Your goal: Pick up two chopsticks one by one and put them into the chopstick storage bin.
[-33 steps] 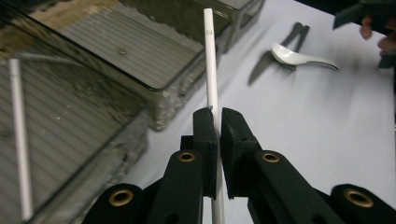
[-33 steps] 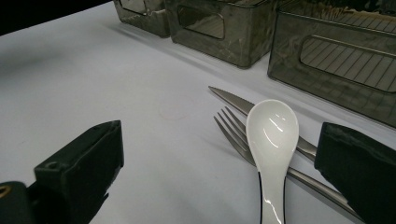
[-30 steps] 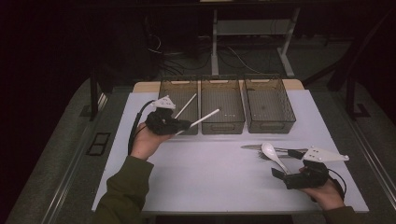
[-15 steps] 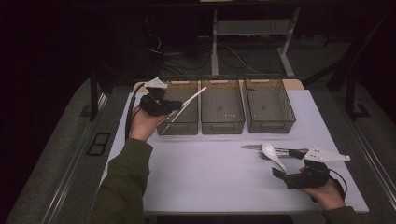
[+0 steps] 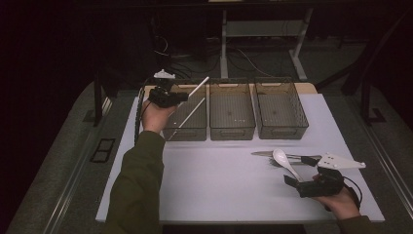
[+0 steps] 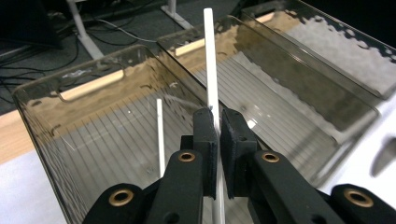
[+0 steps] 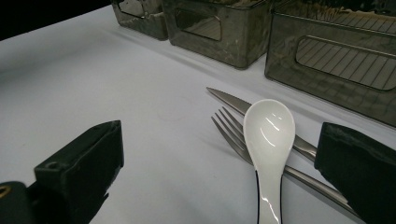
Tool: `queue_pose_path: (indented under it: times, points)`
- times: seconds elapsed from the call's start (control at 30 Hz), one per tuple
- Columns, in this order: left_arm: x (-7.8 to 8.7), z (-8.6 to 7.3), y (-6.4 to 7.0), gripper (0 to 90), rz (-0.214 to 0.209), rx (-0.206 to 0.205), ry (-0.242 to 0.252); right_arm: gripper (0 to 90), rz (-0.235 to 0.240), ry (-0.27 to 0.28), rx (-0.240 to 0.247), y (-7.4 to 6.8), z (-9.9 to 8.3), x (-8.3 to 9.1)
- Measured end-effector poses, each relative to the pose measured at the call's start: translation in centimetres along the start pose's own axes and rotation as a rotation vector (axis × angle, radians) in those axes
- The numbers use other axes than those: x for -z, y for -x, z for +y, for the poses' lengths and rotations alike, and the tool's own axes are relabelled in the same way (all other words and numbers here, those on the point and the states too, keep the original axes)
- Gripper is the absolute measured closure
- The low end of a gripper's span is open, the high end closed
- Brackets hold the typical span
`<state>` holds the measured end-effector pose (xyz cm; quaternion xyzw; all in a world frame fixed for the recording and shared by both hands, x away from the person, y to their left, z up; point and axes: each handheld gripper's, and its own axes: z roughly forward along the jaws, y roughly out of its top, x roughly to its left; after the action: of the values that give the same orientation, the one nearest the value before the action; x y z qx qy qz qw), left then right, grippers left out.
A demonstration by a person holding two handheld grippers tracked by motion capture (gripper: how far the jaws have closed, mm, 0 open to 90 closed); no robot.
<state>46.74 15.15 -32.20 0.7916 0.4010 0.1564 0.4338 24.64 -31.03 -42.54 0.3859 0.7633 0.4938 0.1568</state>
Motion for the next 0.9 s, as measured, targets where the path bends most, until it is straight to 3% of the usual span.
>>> queue_pose_path:
  times: [0.43,0.57,0.67,0.9]
  points:
    - [-3.1,0.6,-1.2,84.3,0.08,0.018,0.003,1.3,0.004,0.004,-0.009,0.1,0.0,0.2]
    - [-3.8,0.1,-1.7,84.3,0.099,0.039,-0.017,1.3,0.003,0.005,-0.009,0.1,0.0,0.3]
    - [-4.4,-0.1,-1.6,84.3,0.118,0.025,-0.048,1.3,0.004,0.005,-0.008,0.0,0.0,0.2]
    - [-5.3,-0.5,-1.8,84.3,0.157,0.047,-0.106,1.4,0.003,0.007,-0.004,0.1,-0.1,0.2]
